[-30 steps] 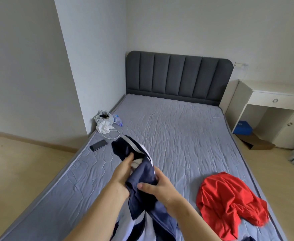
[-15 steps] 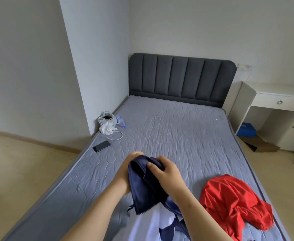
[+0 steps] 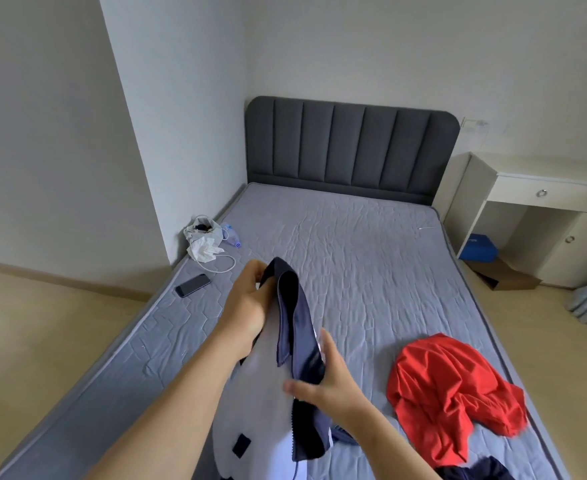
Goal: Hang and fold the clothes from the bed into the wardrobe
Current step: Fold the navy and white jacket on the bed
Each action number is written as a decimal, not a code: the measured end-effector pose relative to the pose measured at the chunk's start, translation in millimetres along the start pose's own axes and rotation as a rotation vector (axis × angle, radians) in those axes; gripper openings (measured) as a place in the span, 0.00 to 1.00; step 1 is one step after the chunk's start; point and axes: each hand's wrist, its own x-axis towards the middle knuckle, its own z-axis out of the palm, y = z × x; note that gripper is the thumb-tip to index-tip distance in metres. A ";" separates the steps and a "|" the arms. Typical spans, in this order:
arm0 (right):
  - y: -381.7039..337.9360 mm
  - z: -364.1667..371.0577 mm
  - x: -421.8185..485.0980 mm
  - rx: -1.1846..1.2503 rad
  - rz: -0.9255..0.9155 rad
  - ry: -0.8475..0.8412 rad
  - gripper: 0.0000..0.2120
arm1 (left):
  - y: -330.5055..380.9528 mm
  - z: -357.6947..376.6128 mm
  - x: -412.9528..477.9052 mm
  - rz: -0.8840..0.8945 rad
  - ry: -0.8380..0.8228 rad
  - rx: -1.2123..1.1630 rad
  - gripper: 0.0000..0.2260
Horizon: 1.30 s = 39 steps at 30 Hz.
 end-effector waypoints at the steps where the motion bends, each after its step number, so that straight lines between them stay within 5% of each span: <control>1: 5.3 0.8 -0.8 -0.163 0.004 0.007 0.48 | 1.8 0.5 -0.6 -0.005 -0.015 -0.066 0.08; 4: 11.7 -7.7 -0.3 -0.340 0.127 0.139 0.07 | 3.1 -0.7 -0.6 0.017 -0.007 -0.123 0.08; 5: 10.6 -12.4 0.9 -0.272 0.187 0.210 0.04 | 0.9 -2.6 0.4 0.046 0.009 -0.063 0.09; 10: -23.5 -30.8 8.9 0.522 0.337 0.437 0.13 | -26.5 -7.3 -9.3 0.038 0.099 0.395 0.12; 12: -42.6 -36.4 11.0 0.760 0.321 0.486 0.13 | -38.9 -6.1 -21.3 -0.063 0.004 0.292 0.10; 14: -57.1 -40.7 11.1 0.926 0.304 0.481 0.14 | -43.5 -3.1 -33.9 -0.174 -0.175 0.112 0.21; 16: -66.1 -39.4 6.0 0.885 0.275 0.408 0.15 | -44.8 4.8 -41.4 -0.196 -0.380 0.154 0.32; 17: -66.4 -37.3 4.6 0.818 0.257 0.370 0.16 | -45.6 10.6 -44.1 -0.181 -0.438 0.220 0.29; 20: -62.5 -32.4 -2.4 0.723 0.156 0.184 0.17 | -42.5 18.3 -47.2 -0.163 -0.297 0.246 0.11; 23: -49.9 -39.7 -9.2 0.822 0.002 -0.002 0.06 | -38.4 12.8 -46.2 -0.194 -0.122 0.017 0.10; 29: -29.1 -29.5 -18.4 0.224 -0.150 -0.129 0.17 | -6.0 6.3 -47.5 -0.165 -0.284 -0.107 0.09; 31: -36.0 -23.3 -23.5 0.138 -0.123 -0.099 0.11 | 2.0 2.0 -46.9 -0.118 -0.290 -0.082 0.10; 35: -44.8 -14.6 -26.4 0.108 -0.130 0.016 0.21 | 5.8 -13.8 -43.5 -0.052 -0.173 -0.087 0.08; 39: -64.8 5.9 -36.1 0.226 -0.259 0.132 0.05 | 5.1 -47.9 -41.9 -0.061 -0.215 0.026 0.11</control>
